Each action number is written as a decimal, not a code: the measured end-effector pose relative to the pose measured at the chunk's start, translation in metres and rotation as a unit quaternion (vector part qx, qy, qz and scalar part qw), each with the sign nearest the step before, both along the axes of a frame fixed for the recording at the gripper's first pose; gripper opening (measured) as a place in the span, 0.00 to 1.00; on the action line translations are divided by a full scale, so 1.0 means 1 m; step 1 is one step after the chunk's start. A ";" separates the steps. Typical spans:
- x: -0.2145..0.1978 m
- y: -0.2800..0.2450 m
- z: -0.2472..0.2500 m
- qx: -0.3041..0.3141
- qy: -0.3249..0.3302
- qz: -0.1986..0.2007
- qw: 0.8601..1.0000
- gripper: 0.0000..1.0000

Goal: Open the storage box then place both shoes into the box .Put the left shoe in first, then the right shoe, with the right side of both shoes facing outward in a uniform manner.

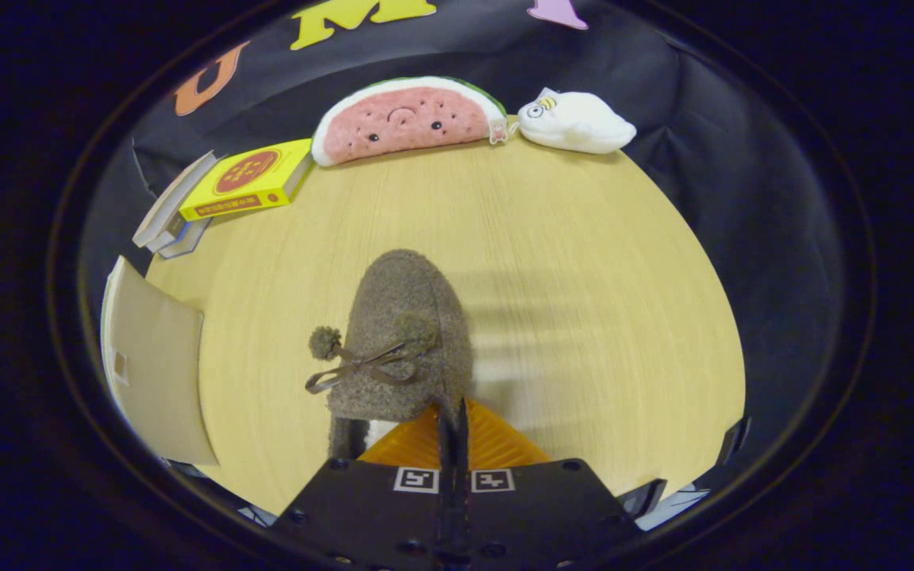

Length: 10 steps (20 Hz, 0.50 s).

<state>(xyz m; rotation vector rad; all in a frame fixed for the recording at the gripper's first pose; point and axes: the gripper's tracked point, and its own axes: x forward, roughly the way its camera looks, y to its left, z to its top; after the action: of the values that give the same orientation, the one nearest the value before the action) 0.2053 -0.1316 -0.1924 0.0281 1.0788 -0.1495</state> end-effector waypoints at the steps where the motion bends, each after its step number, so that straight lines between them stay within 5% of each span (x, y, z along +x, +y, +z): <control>1: -0.003 0.003 0.009 0.001 -0.005 0.000 1.000 0.00; 10: -0.047 0.097 0.115 0.084 -0.044 0.036 0.995 0.00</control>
<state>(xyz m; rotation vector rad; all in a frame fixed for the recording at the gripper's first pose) 0.1582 -0.0348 -0.0779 0.1459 1.0002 0.0074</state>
